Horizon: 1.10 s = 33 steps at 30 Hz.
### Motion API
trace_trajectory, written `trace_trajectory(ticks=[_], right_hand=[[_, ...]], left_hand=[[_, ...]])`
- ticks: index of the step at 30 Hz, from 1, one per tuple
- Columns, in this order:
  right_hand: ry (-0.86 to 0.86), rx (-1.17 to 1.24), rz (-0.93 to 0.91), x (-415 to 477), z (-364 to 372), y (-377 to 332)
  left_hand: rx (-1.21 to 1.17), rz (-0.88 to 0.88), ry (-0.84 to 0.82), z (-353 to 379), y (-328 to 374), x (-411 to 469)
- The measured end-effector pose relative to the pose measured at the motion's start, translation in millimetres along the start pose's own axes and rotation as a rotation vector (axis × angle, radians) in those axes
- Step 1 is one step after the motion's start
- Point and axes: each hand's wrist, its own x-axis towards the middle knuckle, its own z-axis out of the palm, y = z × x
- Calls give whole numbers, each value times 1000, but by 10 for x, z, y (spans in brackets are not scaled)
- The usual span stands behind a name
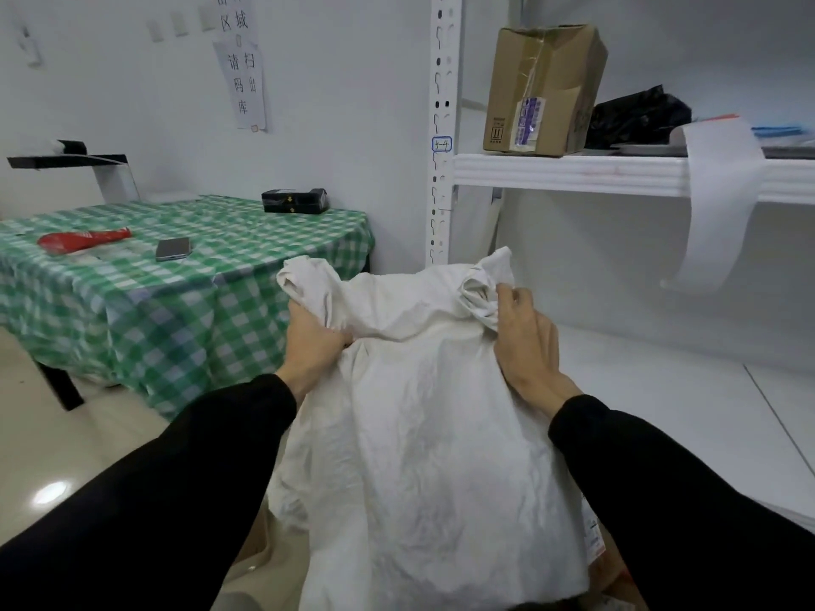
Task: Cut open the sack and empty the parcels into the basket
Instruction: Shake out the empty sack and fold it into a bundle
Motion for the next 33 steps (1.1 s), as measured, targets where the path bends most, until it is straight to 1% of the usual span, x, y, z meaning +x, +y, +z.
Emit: trace_trajectory(ticks=[2, 3, 4, 5, 7, 9, 10, 12, 13, 15, 17, 19, 21, 23, 25, 27, 29, 31, 33], right_hand=[[-34, -26, 23, -3, 23, 69], [-57, -29, 19, -23, 43, 89], [-83, -24, 6, -54, 77, 99], [-98, 3, -2, -88, 107, 97], [-96, 151, 40, -145, 151, 77], [-42, 347, 136, -162, 134, 20], [-9, 402, 158, -164, 110, -24], [30, 405, 110, -167, 27, -146], [21, 396, 76, -162, -22, -225], [-72, 414, 66, -143, -110, -367], [-200, 433, 108, -147, -126, -443], [-253, 315, 64, -218, -79, -458], [-262, 161, 3, -305, 25, -405], [-279, 54, 17, -376, 157, -340], [-283, 8, 18, -442, 264, -314], [-286, 35, 33, -480, 310, -307], [-299, 160, 134, -461, 305, -270], [-316, 383, 343, -382, 254, -207], [-350, 641, 573, -293, 179, -190]], left_hand=[[-180, -46, -123, -7, 11, 5], [-190, -46, -170, 30, 22, 2], [-152, -44, -183, 81, 51, -20], [-94, -28, -159, 145, 95, -60], [20, 6, -13, 250, 146, -127], [95, 40, 144, 314, 195, -164], [129, 58, 179, 334, 192, -157], [187, 68, 186, 379, 177, -143], [192, 65, 183, 405, 170, -139], [156, 40, 182, 466, 178, -170], [108, 43, 177, 533, 206, -213], [-6, 7, 97, 575, 236, -259], [-219, -121, -20, 609, 280, -300], [-390, -227, -149, 656, 338, -359], [-475, -263, -282, 701, 390, -435], [-403, -218, -362, 707, 387, -465], [-177, -81, -375, 685, 307, -452], [62, 10, -348, 659, 162, -438], [203, 7, -297, 620, 49, -441]])
